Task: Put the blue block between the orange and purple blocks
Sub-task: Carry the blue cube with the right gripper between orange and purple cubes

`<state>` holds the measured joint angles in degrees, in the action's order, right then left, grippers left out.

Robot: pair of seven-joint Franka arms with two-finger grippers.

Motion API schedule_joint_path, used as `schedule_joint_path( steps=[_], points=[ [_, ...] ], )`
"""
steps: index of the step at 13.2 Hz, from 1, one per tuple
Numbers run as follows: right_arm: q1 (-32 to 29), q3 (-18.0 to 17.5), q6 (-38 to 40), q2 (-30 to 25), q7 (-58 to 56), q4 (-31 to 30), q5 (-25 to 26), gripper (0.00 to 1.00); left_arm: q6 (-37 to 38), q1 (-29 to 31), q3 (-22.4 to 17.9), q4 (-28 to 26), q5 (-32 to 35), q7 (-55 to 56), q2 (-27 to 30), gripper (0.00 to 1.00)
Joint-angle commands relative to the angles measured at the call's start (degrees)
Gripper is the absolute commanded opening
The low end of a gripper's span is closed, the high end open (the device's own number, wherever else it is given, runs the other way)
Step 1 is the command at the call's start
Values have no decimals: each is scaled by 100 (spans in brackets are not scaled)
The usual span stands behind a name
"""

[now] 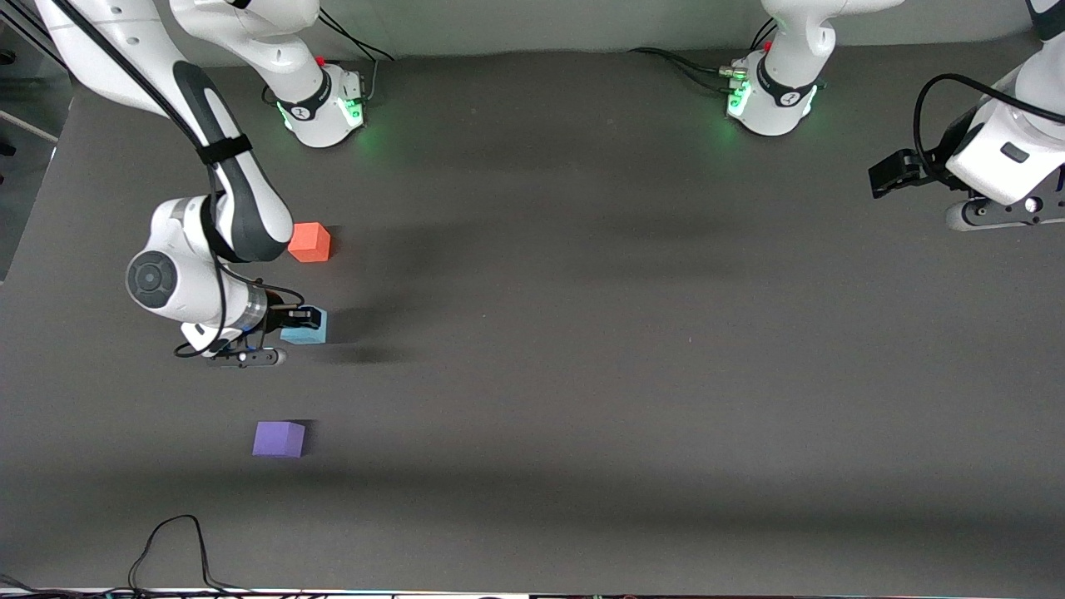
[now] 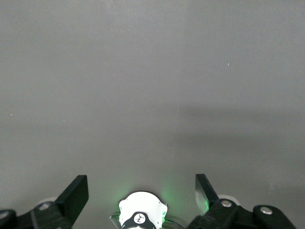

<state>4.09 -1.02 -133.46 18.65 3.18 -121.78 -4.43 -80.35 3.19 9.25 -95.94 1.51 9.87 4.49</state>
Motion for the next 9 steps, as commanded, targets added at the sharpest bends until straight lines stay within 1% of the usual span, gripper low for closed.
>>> schedule_joint_path(
  steps=[1, 3, 4, 9],
  points=[
    [92, 120, -337, 95, -273, -57, 65, 28, 134, -47, -20, 58, -28, 94, 26, 100],
    [92, 313, -505, 243, -528, -48, 83, 29, 134, -55, -20, 58, -10, 94, 26, 100],
    [92, 322, -618, 279, -547, -57, 83, 30, 90, -47, -20, 58, -10, 94, 26, 100],
    [74, 322, -681, 420, -591, -57, 74, 33, 55, -55, -20, 66, -37, 103, 35, 100]
  ],
)
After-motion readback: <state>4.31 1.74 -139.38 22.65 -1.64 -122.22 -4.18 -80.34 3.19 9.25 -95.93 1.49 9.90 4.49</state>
